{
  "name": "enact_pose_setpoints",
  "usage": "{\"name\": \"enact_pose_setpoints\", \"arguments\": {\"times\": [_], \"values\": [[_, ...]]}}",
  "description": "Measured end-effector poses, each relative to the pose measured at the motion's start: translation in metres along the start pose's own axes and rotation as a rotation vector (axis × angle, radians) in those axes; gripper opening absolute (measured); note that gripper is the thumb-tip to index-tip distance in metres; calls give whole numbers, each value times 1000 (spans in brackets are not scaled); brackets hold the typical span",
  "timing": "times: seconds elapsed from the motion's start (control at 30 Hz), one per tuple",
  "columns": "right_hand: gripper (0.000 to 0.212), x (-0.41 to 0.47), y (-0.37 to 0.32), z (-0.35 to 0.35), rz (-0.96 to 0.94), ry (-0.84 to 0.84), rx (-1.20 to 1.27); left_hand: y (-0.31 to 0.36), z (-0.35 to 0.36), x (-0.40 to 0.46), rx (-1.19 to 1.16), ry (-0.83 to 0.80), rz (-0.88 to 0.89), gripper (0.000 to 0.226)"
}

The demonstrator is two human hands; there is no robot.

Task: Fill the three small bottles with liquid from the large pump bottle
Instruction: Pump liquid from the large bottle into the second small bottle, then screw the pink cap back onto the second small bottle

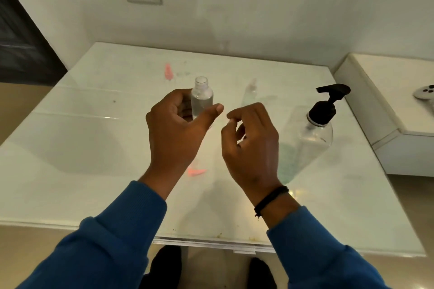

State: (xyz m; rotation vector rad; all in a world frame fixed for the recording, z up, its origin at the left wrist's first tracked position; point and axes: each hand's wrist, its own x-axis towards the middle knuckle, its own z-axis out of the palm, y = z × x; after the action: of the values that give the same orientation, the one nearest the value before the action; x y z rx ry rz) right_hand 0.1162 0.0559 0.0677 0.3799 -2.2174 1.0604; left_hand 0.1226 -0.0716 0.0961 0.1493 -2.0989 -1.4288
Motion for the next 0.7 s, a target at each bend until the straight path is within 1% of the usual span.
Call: {"name": "enact_pose_setpoints", "arguments": {"times": [0.03,0.07,0.17,0.2,0.27,0.33,0.43,0.53,0.6,0.7], "values": [[10,-3,3,3,13,-63,-12,-1,-1,1,-5,11,-20,28],[14,-5,5,6,16,-169,-37,-2,-1,2,-9,21,-36,27],[37,-16,7,15,-41,-601,-133,-5,-1,4,-19,24,-53,26],[44,-21,7,18,-79,-710,-147,-6,-1,4,-23,16,-56,27],[52,-29,6,24,-172,-847,-182,-7,1,2,-29,-2,-65,27],[55,-34,3,28,-241,-931,-206,-8,2,0,-30,-18,-73,27],[57,-38,-1,31,-258,-1026,-286,-7,3,-1,-37,-35,-84,26],[55,-36,-1,31,-233,-1042,-353,-6,4,-2,-37,-44,-83,27],[50,-34,0,31,-187,-1048,-368,-7,4,-3,-32,-49,-78,27],[33,-32,3,30,-117,-1027,-368,-8,5,-4,-29,-55,-77,29]]}}
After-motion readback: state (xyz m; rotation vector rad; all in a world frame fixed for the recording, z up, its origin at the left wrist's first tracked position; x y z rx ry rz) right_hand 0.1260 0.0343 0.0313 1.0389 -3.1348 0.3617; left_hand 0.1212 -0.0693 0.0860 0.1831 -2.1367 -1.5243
